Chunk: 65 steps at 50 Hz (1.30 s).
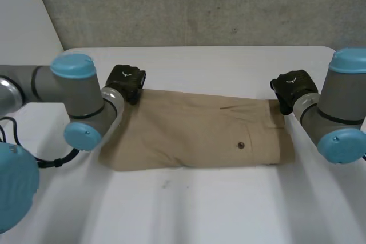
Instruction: Fold the shorts.
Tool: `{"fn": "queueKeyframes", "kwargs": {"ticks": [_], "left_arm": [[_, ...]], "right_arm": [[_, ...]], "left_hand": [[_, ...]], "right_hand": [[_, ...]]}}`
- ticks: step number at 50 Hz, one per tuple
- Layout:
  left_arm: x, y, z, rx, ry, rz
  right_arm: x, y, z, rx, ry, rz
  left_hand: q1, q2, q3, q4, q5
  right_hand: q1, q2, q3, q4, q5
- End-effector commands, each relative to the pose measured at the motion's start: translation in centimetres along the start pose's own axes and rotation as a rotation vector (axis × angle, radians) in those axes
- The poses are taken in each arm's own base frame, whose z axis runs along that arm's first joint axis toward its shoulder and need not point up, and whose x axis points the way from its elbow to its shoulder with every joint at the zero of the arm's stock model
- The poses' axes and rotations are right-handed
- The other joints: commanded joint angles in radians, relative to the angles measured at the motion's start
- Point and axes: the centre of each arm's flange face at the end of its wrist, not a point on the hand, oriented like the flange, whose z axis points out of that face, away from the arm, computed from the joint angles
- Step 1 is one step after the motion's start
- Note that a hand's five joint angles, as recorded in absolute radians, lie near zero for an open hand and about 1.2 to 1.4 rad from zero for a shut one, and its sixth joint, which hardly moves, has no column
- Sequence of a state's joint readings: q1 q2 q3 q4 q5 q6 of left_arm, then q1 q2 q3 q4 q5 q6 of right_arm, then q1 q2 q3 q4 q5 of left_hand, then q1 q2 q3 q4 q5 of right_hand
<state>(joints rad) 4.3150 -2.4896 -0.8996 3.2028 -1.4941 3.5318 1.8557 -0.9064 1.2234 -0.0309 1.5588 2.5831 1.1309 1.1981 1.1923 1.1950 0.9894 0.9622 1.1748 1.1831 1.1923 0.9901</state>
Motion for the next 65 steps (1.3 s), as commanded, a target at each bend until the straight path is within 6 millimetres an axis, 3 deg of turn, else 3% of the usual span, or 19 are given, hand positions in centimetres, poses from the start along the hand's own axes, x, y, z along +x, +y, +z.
{"fn": "queueKeyframes", "kwargs": {"ticks": [1, 4, 7, 9, 10, 11, 13, 14, 20, 23, 32, 40, 52, 65], "left_arm": [[1.5, 2.1, 1.1, 0.01, -0.001, 0.06], [1.9, 2.4, 1.5, 0.036, -0.006, 0.065], [2.5, 1.9, 1.6, 0.085, -0.013, 0.069], [3.2, 1.6, 1.5, 0.109, -0.007, 0.073], [3.3, 1.5, 1.4, 0.115, -0.005, 0.074], [3.5, 1.3, 1.3, 0.121, -0.003, 0.075], [3.5, -0.8, 0.5, 0.169, -0.012, 0.077], [2.9, -2.5, -0.2, 0.202, -0.031, 0.074], [2.0, -4.8, -2.8, 0.23, -0.044, 0.068], [1.7, -5.5, -4.4, 0.222, -0.047, 0.066], [1.5, -5.5, -10.3, 0.162, -0.02, 0.014], [2.0, -3.7, -14.2, 0.088, 0.018, -0.158], [2.2, -1.8, -15.5, 0.027, 0.02, -0.203], [2.3, -1.3, -15.2, 0.019, 0.016, -0.207]], "right_arm": [[-0.8, 1.3, 1.4, -0.008, -0.002, -0.003], [-0.9, 1.8, 2.2, -0.01, 0.009, -0.007], [-0.6, 1.7, 2.7, -0.003, 0.041, -0.018], [0.2, 1.2, 2.7, 0.002, 0.106, -0.03], [0.5, 0.9, 2.6, 0.008, 0.127, -0.031], [1.4, 0.0, 2.3, 0.027, 0.178, -0.018], [2.4, -1.5, 1.4, 0.067, 0.221, -0.002], [2.7, -2.0, 1.0, 0.083, 0.23, 0.009], [3.9, -4.4, -2.2, 0.156, 0.216, 0.111], [3.6, -5.1, -4.0, 0.189, 0.145, 0.155], [0.4, -2.9, -9.3, 0.053, -0.164, 0.194], [-0.6, 1.7, -10.9, -0.05, -0.281, 0.248], [-1.4, 5.3, -9.2, -0.026, -0.248, 0.254], [-2.0, 6.7, -6.8, 0.003, -0.229, 0.209]], "left_hand": [[0.265, 0.198, 0.204, 0.201, 0.232], [0.265, 0.198, 0.204, 0.201, 0.232], [-0.284, -0.351, -0.346, -0.348, -0.317], [-0.689, -0.756, -0.751, -0.753, -0.722], [-0.723, -0.791, -0.785, -0.787, -0.756], [-0.756, -0.823, -0.817, -0.82, -0.789], [-0.844, -0.911, -0.905, -0.908, -0.877], [-0.858, -0.926, -0.92, -0.923, -0.892], [-0.865, -0.932, -0.926, -0.929, -0.898], [-0.865, -0.932, -0.926, -0.929, -0.898], [-0.879, -0.946, -0.941, -0.943, -0.912], [-0.876, -0.944, -0.938, -0.94, -0.909], [-0.876, -0.944, -0.938, -0.94, -0.909], [-0.879, -0.946, -0.941, -0.943, -0.912]], "right_hand": [[0.434, 0.221, 0.213, 0.204, 0.232], [0.434, 0.221, 0.213, 0.204, 0.232], [0.374, 0.161, 0.153, 0.144, 0.172], [0.075, -0.138, -0.146, -0.155, -0.128], [-0.022, -0.235, -0.243, -0.252, -0.224], [-0.343, -0.555, -0.564, -0.573, -0.545], [-0.6, -0.812, -0.821, -0.83, -0.802], [-0.633, -0.846, -0.854, -0.863, -0.836], [-0.71, -0.922, -0.931, -0.94, -0.912], [-0.698, -0.911, -0.919, -0.928, -0.901], [-0.516, -0.729, -0.737, -0.746, -0.719], [-0.346, -0.558, -0.567, -0.576, -0.548], [-0.399, -0.611, -0.62, -0.629, -0.601], [-0.413, -0.626, -0.634, -0.643, -0.616]]}}
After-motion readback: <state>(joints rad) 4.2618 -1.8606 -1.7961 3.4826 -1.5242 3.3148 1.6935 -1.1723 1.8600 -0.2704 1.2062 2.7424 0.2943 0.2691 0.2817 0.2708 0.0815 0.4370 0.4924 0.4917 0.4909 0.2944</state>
